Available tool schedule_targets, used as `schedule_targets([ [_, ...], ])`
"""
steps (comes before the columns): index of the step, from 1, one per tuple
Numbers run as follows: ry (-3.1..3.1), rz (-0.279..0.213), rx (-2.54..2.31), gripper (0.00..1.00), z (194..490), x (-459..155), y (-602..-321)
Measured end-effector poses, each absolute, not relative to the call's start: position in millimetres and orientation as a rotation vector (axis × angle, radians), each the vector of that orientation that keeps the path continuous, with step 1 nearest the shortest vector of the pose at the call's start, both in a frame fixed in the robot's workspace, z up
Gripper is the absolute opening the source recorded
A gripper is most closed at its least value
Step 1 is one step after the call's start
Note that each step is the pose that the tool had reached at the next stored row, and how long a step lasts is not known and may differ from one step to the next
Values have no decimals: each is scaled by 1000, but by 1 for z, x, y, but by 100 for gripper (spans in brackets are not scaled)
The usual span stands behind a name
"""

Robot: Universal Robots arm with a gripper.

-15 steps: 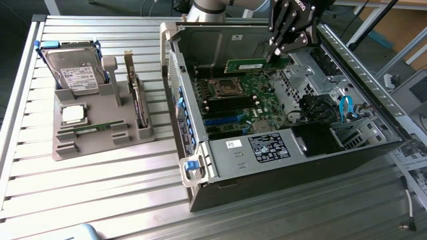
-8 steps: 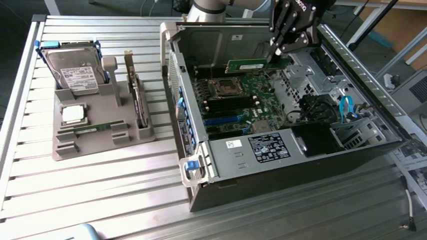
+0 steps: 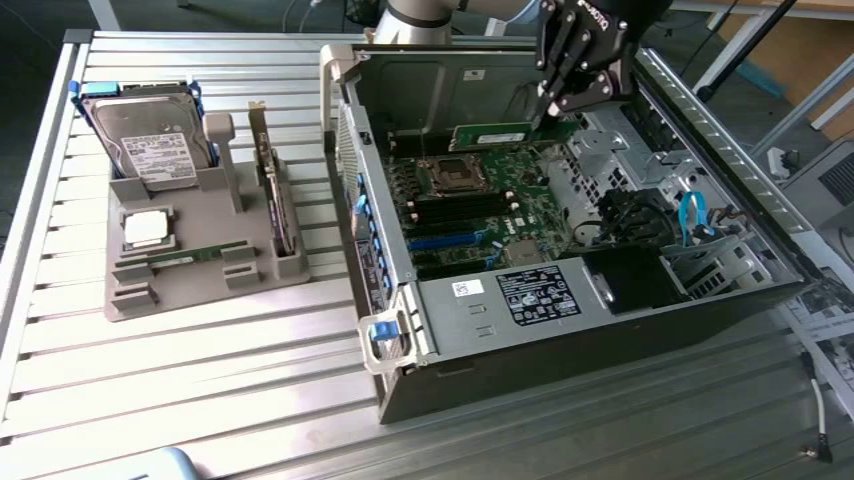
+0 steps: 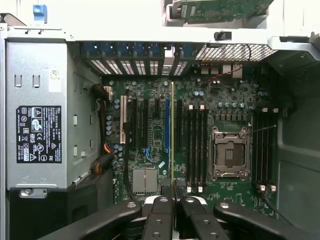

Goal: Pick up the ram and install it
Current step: 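Pick up the ram and move it above insertion slot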

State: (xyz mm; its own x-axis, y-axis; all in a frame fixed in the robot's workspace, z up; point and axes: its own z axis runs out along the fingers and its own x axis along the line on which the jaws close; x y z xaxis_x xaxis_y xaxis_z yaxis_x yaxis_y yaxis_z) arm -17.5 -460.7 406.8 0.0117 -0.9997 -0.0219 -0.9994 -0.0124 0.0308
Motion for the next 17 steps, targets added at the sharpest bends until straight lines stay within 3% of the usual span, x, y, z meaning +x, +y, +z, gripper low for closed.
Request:
schedule_targets([
  [17, -2203, -58, 2230, 12, 389, -17, -461],
])
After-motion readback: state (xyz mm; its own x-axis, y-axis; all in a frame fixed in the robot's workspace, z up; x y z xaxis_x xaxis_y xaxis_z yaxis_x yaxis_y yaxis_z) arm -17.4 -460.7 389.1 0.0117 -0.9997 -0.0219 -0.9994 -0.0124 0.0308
